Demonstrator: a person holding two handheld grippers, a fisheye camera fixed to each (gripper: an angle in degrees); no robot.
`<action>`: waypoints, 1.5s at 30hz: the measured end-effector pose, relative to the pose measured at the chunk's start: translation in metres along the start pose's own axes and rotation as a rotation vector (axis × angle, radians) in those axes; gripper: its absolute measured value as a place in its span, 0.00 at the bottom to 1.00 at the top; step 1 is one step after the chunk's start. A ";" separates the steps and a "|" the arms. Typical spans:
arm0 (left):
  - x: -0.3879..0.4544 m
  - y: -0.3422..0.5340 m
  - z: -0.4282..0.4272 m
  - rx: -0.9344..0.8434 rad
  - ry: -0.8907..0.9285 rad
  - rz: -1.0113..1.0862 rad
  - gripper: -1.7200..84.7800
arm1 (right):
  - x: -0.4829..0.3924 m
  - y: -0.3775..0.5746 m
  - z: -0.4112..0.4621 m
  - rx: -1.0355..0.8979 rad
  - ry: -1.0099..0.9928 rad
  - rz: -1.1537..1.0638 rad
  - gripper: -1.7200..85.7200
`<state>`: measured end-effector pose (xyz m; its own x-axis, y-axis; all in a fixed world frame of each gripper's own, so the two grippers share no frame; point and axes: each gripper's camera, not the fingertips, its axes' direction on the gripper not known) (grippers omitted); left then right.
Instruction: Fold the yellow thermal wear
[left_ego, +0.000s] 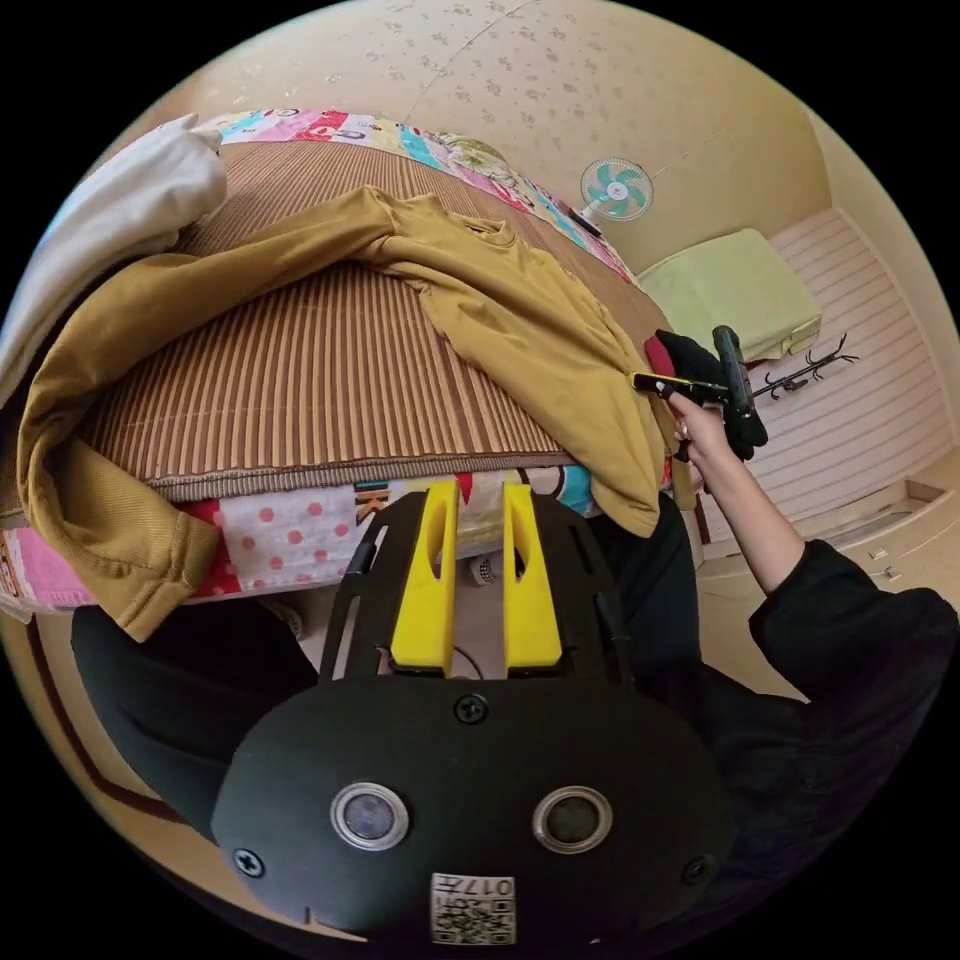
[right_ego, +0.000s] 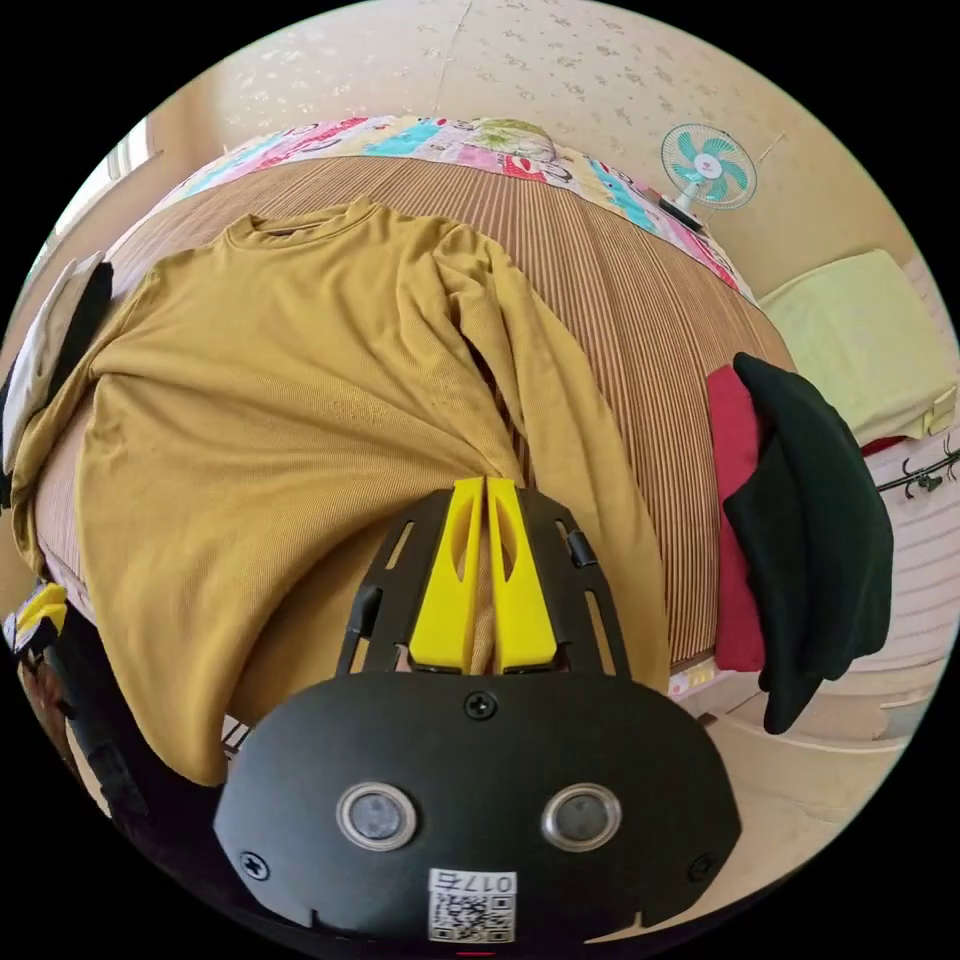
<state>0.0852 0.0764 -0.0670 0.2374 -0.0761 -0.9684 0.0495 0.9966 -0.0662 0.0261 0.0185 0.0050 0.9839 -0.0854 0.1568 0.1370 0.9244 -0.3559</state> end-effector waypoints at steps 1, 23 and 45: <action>0.009 0.006 0.000 0.021 0.000 0.029 0.11 | -0.002 0.003 -0.011 0.019 0.001 0.021 0.03; -0.063 -0.044 -0.129 0.302 0.699 -0.073 0.06 | 0.008 0.093 0.012 0.276 -0.561 -0.042 0.02; -0.045 -0.007 -0.123 0.071 0.050 0.206 0.18 | 0.051 0.100 0.047 0.256 -0.842 0.078 0.02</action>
<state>-0.0449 0.0771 -0.0527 0.2011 0.1322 -0.9706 0.0737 0.9860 0.1496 0.0848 0.1237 0.0207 0.5644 0.1899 0.8034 -0.0558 0.9797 -0.1924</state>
